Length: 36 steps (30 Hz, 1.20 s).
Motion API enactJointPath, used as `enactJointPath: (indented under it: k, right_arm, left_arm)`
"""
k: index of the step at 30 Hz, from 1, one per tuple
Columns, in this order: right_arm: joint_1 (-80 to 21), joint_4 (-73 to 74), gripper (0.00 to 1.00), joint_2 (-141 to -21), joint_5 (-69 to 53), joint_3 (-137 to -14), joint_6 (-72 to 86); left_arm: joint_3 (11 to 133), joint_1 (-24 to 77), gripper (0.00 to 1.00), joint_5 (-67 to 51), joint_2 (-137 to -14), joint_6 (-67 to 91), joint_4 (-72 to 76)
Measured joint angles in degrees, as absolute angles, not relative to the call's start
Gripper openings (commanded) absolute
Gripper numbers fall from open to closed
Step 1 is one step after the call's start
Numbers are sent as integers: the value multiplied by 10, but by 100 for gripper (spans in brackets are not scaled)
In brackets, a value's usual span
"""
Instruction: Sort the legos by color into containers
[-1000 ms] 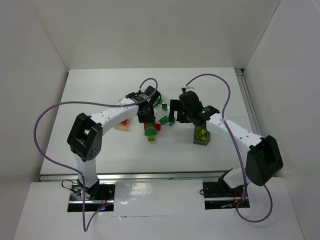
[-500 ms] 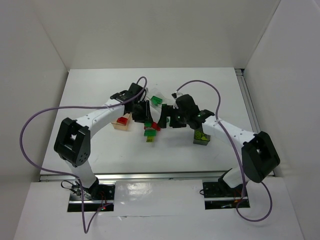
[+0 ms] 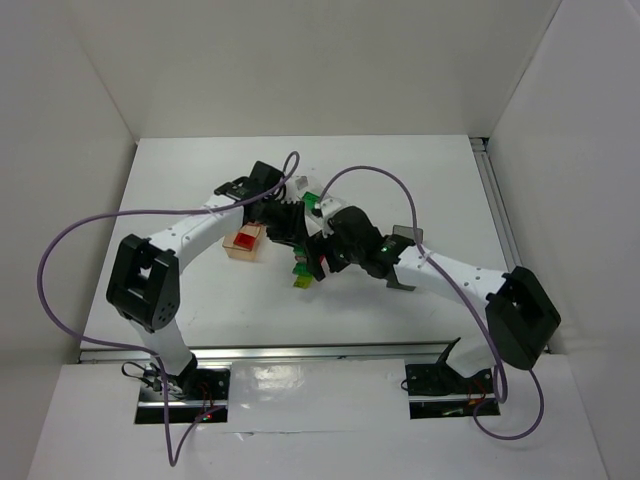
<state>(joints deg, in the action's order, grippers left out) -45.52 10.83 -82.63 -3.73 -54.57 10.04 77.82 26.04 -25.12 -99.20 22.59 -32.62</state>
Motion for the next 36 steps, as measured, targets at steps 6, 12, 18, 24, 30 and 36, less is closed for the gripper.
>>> enactJointPath:
  k: [6, 12, 18, 24, 30, 36]
  right_arm:
    - [-463, 106, 72, -838, 9, -559, 55]
    - [-487, 96, 61, -851, 22, -559, 36]
    - [-491, 74, 59, -860, 19, -559, 36]
    - [-491, 53, 43, -874, 15, -559, 51]
    - [-493, 18, 23, -861, 37, -533, 82]
    - [-493, 23, 23, -845, 89, -512, 107]
  left_arm:
    - [785, 255, 0, -282, -1005, 196, -343]
    - [785, 249, 0, -303, -1012, 181, -353]
    - [788, 244, 0, -315, -1012, 179, -360]
    - [792, 234, 0, -325, -1012, 179, -359]
    - [792, 219, 0, -344, -1012, 182, -356]
    - [804, 190, 0, -347, -1012, 199, -350]
